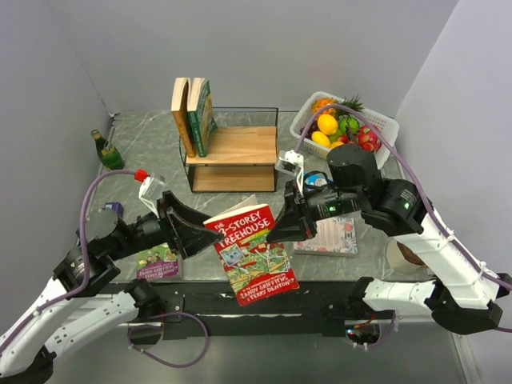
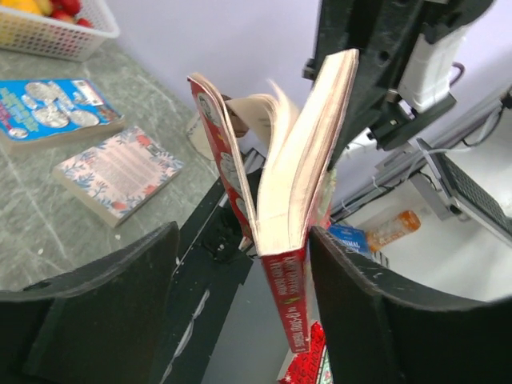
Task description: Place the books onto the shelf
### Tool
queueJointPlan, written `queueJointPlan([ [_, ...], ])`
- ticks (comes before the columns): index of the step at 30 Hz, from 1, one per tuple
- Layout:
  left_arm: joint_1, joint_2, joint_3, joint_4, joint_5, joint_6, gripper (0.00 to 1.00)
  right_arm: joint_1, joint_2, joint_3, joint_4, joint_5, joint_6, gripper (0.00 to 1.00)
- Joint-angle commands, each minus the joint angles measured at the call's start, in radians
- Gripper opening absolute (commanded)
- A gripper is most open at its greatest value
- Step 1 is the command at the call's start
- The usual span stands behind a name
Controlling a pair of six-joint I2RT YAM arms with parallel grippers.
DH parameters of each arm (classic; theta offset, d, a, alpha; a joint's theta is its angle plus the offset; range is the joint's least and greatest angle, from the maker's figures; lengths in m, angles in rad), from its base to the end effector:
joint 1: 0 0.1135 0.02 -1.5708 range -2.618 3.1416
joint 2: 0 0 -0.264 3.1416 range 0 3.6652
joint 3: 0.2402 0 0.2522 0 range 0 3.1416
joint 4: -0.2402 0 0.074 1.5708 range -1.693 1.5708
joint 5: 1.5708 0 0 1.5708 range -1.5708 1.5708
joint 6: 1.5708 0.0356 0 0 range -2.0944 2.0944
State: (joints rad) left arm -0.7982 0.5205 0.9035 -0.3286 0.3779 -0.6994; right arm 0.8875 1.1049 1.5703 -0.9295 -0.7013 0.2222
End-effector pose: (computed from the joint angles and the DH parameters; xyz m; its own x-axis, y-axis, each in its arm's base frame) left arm 0.0623 -0.0827 0.3978 -0.5650 -0.2776 -0.7770 0.7305 0.2695 -0.6274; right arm 0.0983 0.1571 0.4676 -0.4865 -0.3309 -0.8086 -0.8709 0.1106 0.4788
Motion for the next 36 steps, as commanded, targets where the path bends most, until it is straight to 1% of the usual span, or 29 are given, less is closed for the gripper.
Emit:
queueJointPlan([
  [1,-0.002,-0.001,-0.023,0.109,0.099,0.001,0.67,-0.002,0.003,0.031,0.031,-0.064,-0.018,0.0],
  [3,-0.001,0.007,-0.022,0.135,0.13,0.005,0.65,-0.005,0.003,0.025,0.031,-0.07,-0.027,0.0],
  [6,-0.002,0.025,-0.012,0.175,0.197,0.002,0.58,-0.004,0.0,0.019,0.032,-0.082,-0.035,0.0],
  [8,-0.003,0.036,-0.017,0.207,0.243,-0.006,0.52,-0.004,0.001,0.014,0.031,-0.089,-0.038,0.0],
  [9,-0.001,0.045,-0.023,0.226,0.287,-0.018,0.47,-0.004,0.0,0.014,0.031,-0.092,-0.041,0.0],
  [10,-0.002,0.05,-0.029,0.259,0.305,-0.023,0.4,-0.004,0.0,0.01,0.031,-0.092,-0.041,0.0],
  [12,-0.003,0.059,-0.037,0.286,0.346,-0.035,0.28,-0.004,-0.002,0.007,0.031,-0.095,-0.046,0.0],
  [13,-0.001,0.064,-0.04,0.302,0.358,-0.035,0.12,-0.004,0.0,0.007,0.029,-0.086,-0.047,0.0],
  [14,-0.002,0.068,-0.035,0.298,0.361,-0.037,0.02,-0.001,0.0,0.005,0.029,-0.08,-0.047,0.0],
  [16,-0.001,0.076,-0.02,0.275,0.343,-0.017,0.01,-0.004,0.0,0.013,0.023,-0.058,-0.047,0.0],
  [18,-0.003,0.07,-0.006,0.241,0.296,0.007,0.01,-0.002,-0.002,0.022,0.018,0.02,-0.037,0.02],
  [19,-0.003,0.061,0.014,0.225,0.203,0.017,0.01,-0.004,-0.008,0.039,0.018,0.066,-0.029,0.27],
  [20,-0.003,0.053,0.024,0.2,0.153,0.027,0.01,-0.004,-0.013,0.046,0.018,0.127,-0.02,0.44],
  [21,-0.003,0.047,0.04,0.177,0.082,0.05,0.01,-0.004,-0.013,0.059,0.018,0.255,0.005,0.58],
  [22,-0.003,0.05,0.082,0.159,0.019,0.064,0.01,-0.004,-0.016,0.085,0.014,0.346,0.025,0.72],
  [23,-0.001,0.058,0.107,0.145,-0.097,0.084,0.01,-0.005,-0.017,0.094,0.017,0.424,0.069,0.99],
  [24,-0.002,0.096,0.142,0.085,-0.164,0.115,0.01,-0.005,-0.017,0.105,0.018,0.586,0.089,0.99],
  [25,-0.003,0.125,0.229,0.048,-0.231,0.129,0.01,-0.005,-0.016,0.131,0.017,0.655,0.104,1.0],
  [26,-0.003,0.16,0.277,0.004,-0.373,0.142,0.01,-0.01,-0.008,0.145,0.012,0.725,0.142,1.0],
  [27,-0.003,0.233,0.328,-0.057,-0.419,0.167,0.01,-0.015,-0.005,0.157,0.011,0.856,0.163,1.0],
  [28,-0.003,0.268,0.416,-0.078,-0.454,0.184,0.01,-0.028,0.007,0.177,0.018,0.902,0.183,1.0],
  [29,-0.003,0.298,0.454,-0.082,-0.515,0.193,0.01,-0.036,0.007,0.178,0.033,0.945,0.212,0.99],
  [30,-0.003,0.355,0.489,-0.082,-0.546,0.21,0.01,-0.047,0.006,0.171,0.056,0.979,0.223,0.99],
  [31,-0.003,0.384,0.559,-0.084,-0.569,0.225,0.01,-0.061,-0.002,0.142,0.079,1.038,0.242,1.0],
  [32,-0.003,0.413,0.596,-0.087,-0.597,0.241,0.01,-0.106,-0.01,0.122,0.131,1.037,0.267,0.99],
  [33,-0.003,0.476,0.632,-0.093,-0.676,0.276,0.01,-0.131,-0.022,0.099,0.167,1.025,0.275,0.99],
  [34,-0.003,0.508,0.7,-0.102,-0.704,0.302,0.01,-0.157,-0.023,0.061,0.191,0.989,0.288,0.99],
  [35,-0.001,0.541,0.73,-0.104,-0.74,0.328,0.01,-0.217,-0.022,0.044,0.231,0.967,0.325,0.99],
  [36,-0.002,0.603,0.754,-0.102,-0.798,0.384,0.01,-0.244,-0.013,0.028,0.248,0.932,0.341,0.99],
])
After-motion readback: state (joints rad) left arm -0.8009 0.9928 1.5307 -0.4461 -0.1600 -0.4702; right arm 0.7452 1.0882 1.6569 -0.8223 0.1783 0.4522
